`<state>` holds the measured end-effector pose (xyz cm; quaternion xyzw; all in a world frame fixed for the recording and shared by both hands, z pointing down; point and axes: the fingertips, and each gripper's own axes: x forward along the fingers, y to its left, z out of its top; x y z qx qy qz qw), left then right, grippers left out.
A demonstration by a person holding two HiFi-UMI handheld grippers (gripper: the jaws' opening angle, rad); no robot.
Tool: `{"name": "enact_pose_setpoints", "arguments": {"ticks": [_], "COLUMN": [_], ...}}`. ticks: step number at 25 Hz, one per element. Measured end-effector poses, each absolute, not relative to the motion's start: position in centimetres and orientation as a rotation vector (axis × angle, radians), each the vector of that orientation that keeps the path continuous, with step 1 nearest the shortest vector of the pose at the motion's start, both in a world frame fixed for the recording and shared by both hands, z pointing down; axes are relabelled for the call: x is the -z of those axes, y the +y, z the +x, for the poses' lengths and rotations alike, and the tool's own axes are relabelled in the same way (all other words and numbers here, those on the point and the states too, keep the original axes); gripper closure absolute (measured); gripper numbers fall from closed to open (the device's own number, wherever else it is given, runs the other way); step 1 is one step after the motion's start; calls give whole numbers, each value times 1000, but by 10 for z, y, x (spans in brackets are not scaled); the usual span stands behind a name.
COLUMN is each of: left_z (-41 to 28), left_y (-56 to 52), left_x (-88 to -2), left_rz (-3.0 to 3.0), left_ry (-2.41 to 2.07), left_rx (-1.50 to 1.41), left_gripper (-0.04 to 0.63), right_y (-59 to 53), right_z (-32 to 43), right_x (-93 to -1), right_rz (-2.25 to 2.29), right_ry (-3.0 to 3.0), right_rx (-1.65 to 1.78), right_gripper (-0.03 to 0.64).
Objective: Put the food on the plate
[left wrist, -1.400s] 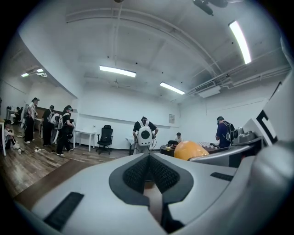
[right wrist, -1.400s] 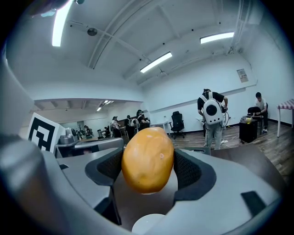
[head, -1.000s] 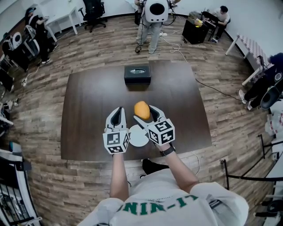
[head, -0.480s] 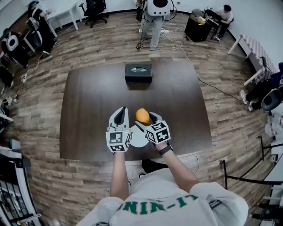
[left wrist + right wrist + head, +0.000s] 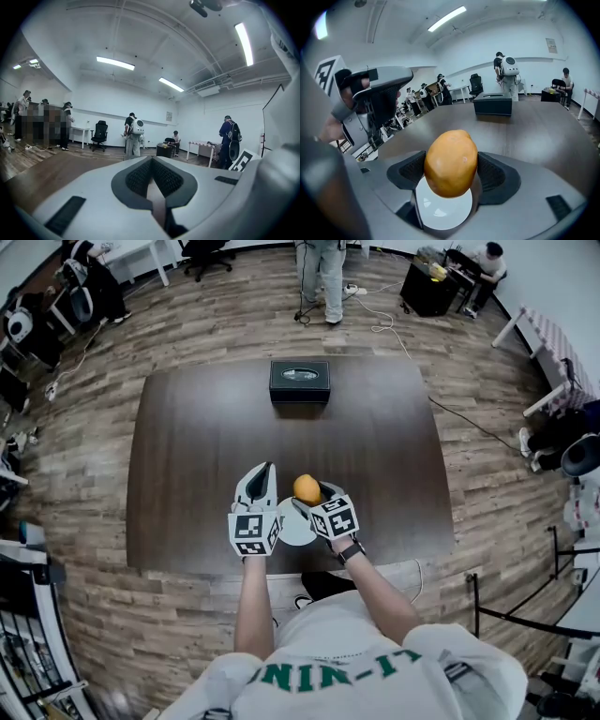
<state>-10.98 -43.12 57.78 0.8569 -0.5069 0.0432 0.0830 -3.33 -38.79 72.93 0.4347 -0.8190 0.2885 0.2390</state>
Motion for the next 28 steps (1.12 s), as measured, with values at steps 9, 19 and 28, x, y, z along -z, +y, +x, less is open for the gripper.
{"name": "enact_pose_setpoints", "arguments": {"ticks": [9, 19, 28], "left_z": [-114, -116, -112], "left_y": [-437, -434, -430], "left_x": [-610, -629, -629], "left_rz": [2534, 2500, 2499], "left_ry": [-1511, -1518, -1516], "left_rx": [-178, -203, -216], "left_gripper": [584, 584, 584], "right_y": [-377, -351, -350], "right_z": [-44, -51, -53], "right_x": [-779, -824, -824], "right_rz": [1070, 943, 941], "right_ry": [-2173, -2083, -2094], "right_rx": [-848, -843, -766], "right_gripper": [262, 262, 160]}}
